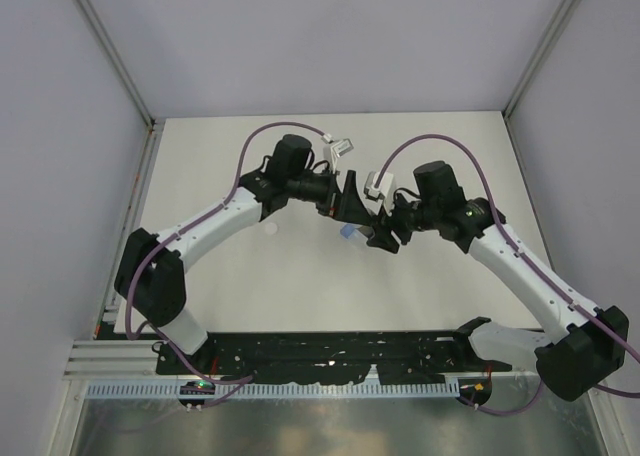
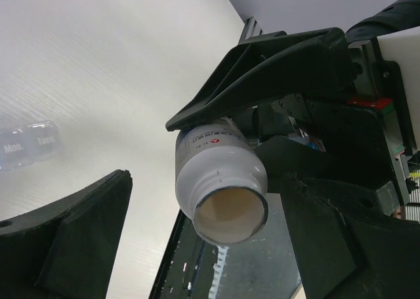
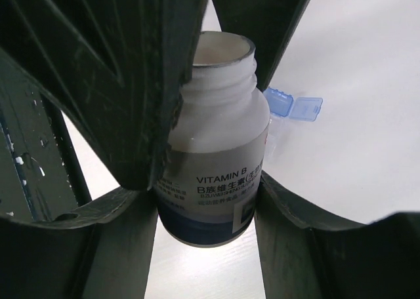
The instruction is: Sort the pills into containers
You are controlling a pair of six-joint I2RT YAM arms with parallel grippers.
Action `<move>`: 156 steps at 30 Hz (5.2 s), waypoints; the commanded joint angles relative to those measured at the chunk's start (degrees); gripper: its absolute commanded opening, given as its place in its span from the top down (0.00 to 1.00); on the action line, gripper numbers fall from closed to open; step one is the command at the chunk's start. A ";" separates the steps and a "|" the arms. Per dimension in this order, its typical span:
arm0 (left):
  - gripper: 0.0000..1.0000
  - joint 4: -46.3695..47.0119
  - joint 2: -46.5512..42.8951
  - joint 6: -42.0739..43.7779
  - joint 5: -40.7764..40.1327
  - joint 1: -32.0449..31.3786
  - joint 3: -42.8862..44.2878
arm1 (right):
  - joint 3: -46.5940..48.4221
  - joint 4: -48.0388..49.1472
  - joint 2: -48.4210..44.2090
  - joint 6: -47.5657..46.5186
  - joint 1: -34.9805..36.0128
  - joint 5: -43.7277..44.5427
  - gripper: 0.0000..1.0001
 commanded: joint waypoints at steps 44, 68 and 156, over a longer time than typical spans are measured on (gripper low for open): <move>1.00 48.29 -3.32 -27.01 12.37 3.63 -15.10 | 2.53 11.94 -5.53 7.09 1.15 -3.56 0.29; 1.00 54.99 -5.17 -31.42 11.84 3.90 -17.30 | 1.20 14.67 -6.67 6.83 1.15 -3.74 0.34; 0.25 5.42 35.79 2.68 3.66 6.27 19.35 | -9.17 14.85 -15.73 7.18 -4.92 -5.32 0.94</move>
